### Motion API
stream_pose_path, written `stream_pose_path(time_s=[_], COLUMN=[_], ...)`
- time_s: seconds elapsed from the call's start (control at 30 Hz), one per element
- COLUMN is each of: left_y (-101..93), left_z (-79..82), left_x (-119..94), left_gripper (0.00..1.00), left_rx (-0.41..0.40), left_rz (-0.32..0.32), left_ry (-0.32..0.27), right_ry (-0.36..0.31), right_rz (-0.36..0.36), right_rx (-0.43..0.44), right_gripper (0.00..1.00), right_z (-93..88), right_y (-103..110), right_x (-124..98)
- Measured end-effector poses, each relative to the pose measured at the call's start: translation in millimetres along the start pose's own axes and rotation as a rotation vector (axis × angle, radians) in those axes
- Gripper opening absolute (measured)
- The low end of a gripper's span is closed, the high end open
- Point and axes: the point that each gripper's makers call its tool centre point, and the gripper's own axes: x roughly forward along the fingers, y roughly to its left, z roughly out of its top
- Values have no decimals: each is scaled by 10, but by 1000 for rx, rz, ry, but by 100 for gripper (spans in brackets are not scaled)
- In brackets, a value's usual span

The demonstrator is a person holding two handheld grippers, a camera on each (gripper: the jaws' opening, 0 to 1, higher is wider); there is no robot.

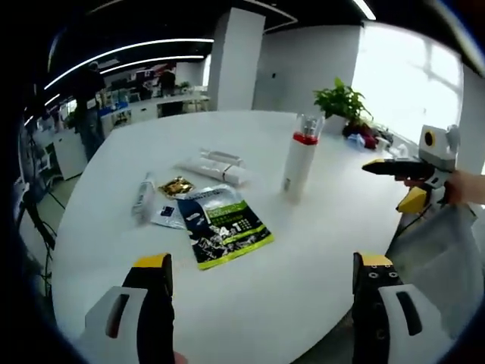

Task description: Arrange the skincare products in the storage area until every visible bottle or jar stands upright without overlapping.

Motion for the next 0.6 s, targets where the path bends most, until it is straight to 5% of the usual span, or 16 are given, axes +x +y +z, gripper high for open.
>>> stream_pose_path(time_s=[0.6], left_y=[91], left_z=[-57], left_x=[-77], left_gripper=[96], left_rx=[-29], left_rz=[40], left_ry=[-1], right_ry=[-7], right_rz=[-33], right_rx=[15], right_gripper=[84], right_z=[-8], right_y=[-39], right_x=[-76])
